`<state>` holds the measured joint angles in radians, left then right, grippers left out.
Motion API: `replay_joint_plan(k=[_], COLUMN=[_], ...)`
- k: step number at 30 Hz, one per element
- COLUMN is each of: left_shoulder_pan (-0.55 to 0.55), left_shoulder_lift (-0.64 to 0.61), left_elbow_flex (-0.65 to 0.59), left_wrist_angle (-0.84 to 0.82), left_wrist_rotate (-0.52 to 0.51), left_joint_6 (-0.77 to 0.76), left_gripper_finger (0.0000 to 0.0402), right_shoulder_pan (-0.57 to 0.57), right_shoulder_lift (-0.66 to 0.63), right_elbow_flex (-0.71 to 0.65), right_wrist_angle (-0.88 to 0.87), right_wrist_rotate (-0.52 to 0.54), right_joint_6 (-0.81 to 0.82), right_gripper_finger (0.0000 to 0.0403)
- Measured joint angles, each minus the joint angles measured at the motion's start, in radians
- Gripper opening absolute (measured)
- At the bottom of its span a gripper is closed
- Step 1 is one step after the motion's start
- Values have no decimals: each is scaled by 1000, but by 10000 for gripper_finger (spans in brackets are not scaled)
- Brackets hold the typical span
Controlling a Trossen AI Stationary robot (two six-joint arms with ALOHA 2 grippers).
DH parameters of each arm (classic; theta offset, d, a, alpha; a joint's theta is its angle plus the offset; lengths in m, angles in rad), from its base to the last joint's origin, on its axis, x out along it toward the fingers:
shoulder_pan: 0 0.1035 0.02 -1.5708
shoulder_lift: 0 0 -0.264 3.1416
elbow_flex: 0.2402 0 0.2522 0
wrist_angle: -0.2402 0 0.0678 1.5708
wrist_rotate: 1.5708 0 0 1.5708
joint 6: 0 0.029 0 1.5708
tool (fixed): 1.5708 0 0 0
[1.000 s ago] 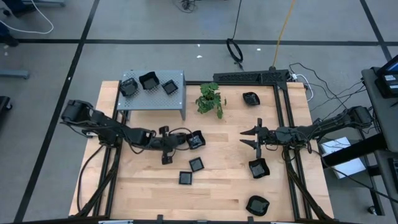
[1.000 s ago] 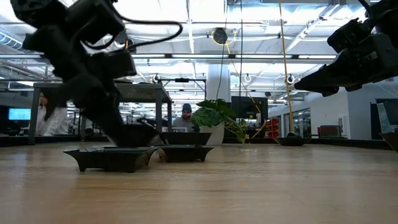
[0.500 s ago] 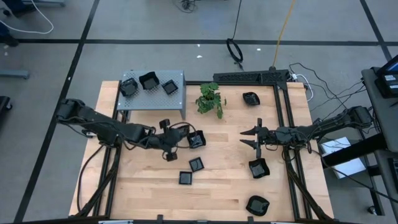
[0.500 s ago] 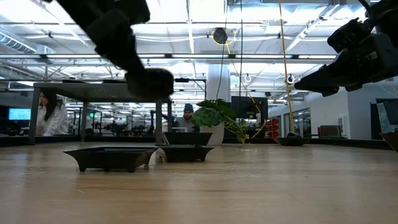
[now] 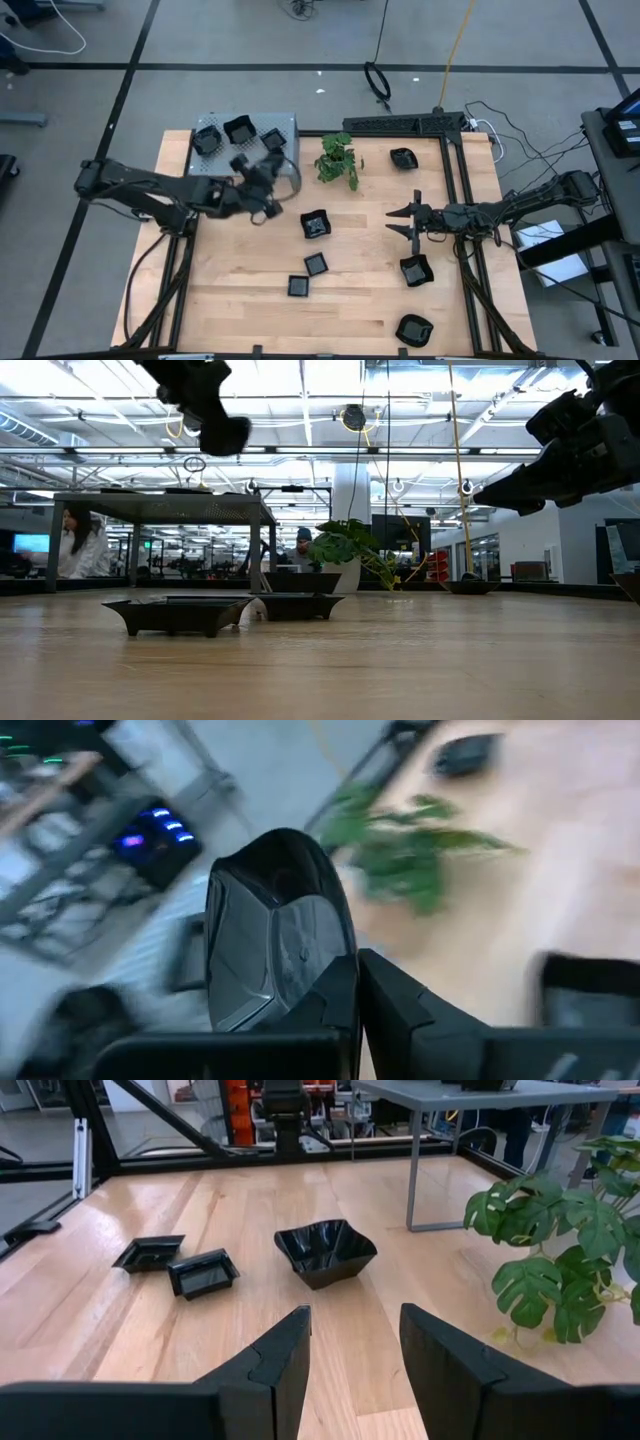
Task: Pick & Place Mini shaped plates
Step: Stack the black leaf plate on top of the black leaf plate on the shelf
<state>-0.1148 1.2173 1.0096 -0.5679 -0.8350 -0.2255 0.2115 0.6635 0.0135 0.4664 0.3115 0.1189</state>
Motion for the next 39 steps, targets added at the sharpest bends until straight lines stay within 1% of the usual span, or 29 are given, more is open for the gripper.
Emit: replay_joint_plan(k=[2, 5, 11, 15, 19, 22, 27, 33, 39], left_shoulder_pan=[42, 125, 318, 427, 513, 556, 605, 640, 657], left_shoulder_lift=[-43, -109, -201, -220, -208, -186, -150, -111, -74], left_elbow_flex=[1, 0, 0, 0, 0, 0, 0, 0, 0], left_wrist_angle=[-9, -85, -277, -375, -462, -509, -561, -573, -589], left_wrist_rotate=[-28, -40, -63, -35, 16, 51, 51, 51, 53], left_joint_6=[17, 15, -81, -119, -154, -155, -181, -185, -201], left_gripper_finger=[11, 4, 13, 4, 13, 16, 4, 23, 25], right_shoulder_pan=[0, 0, 0, 0, 0, 0, 0, 0, 0], right_shoulder_lift=[-1, 0, -1, -1, -1, -1, -1, -1, -1], right_elbow_flex=[0, 0, 0, 0, 0, 0, 0, 0, 0], right_wrist_angle=[-1, -1, 1, 0, 0, 0, 0, 0, 0], right_wrist_rotate=[0, 0, 0, 0, 0, 0, 0, 0, 0], right_joint_6=[0, 0, 0, 0, 0, 0, 0, 0, 0], right_gripper_finger=[144, 144, 145, 146, 146, 146, 145, 145, 144])
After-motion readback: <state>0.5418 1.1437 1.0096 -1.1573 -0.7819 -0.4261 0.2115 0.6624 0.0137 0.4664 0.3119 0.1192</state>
